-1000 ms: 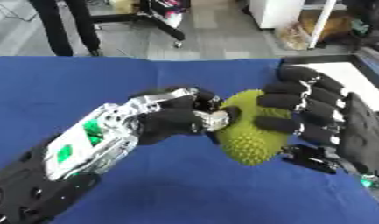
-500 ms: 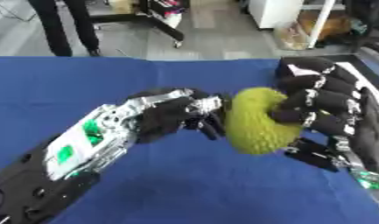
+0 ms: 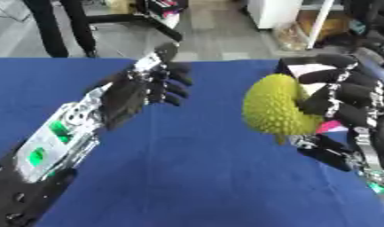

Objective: Pick up the objects with one hand, pass them to the other hand, and then place them into the box on the other side of the table.

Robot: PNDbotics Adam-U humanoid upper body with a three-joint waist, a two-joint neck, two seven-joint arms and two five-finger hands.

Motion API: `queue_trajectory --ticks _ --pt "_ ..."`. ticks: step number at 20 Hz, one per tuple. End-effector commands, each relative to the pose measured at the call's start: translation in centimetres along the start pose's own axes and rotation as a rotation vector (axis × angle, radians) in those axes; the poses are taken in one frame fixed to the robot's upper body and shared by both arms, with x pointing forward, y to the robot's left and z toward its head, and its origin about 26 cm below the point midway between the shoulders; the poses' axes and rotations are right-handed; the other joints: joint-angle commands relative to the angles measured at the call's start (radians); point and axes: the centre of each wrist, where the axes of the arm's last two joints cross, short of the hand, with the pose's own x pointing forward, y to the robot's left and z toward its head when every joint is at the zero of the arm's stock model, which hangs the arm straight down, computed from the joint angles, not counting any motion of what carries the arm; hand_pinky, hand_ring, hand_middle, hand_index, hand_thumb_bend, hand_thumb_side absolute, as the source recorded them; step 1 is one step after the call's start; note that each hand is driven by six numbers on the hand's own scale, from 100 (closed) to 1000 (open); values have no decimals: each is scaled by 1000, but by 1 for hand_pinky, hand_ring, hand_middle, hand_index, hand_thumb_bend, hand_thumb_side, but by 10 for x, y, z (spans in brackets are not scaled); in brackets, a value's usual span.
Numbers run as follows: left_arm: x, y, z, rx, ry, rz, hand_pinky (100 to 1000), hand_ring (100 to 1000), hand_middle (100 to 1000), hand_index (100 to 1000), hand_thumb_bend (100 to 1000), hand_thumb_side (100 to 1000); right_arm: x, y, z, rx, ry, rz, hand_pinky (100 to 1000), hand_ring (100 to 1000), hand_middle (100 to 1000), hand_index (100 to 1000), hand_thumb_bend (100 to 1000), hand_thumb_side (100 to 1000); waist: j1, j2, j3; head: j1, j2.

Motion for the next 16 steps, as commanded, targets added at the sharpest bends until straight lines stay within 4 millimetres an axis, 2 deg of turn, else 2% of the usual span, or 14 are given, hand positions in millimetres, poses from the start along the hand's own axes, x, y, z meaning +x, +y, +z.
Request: queue_trajectory --ticks 1,2,3,6,8,12,16 --pt "9 20 13 115 -63 -38 774 745 723 859 381 908 -8 -19 5 -96 -21 -21 748 597 310 510 100 155 -3 -6 3 -42 -24" --pt "6 23 18 152 -71 -38 773 743 721 857 376 902 -8 -23 11 -89 9 -10 745 595 303 508 100 190 -5 -3 5 -61 -31" --pt "2 27 23 192 -79 -35 770 740 717 853 357 892 -9 -27 17 -77 40 4 737 590 288 505 100 262 -6 1 6 -79 -39" --pt "-8 37 37 314 -104 -22 767 731 705 843 294 861 -13 -44 34 -9 128 58 740 600 271 518 100 304 -8 6 19 -120 -56" --pt "-18 40 45 388 -116 -7 765 724 697 833 256 851 -17 -56 46 55 187 94 727 600 252 521 100 400 -7 9 35 -143 -67" --pt "-33 35 58 501 -143 5 764 717 686 821 211 840 -37 -76 68 156 323 196 715 597 238 528 100 416 -3 17 76 -186 -91" --pt "-37 28 65 545 -186 -16 764 713 679 815 177 834 -59 -92 84 190 471 296 698 592 226 529 100 399 0 28 130 -229 -115"
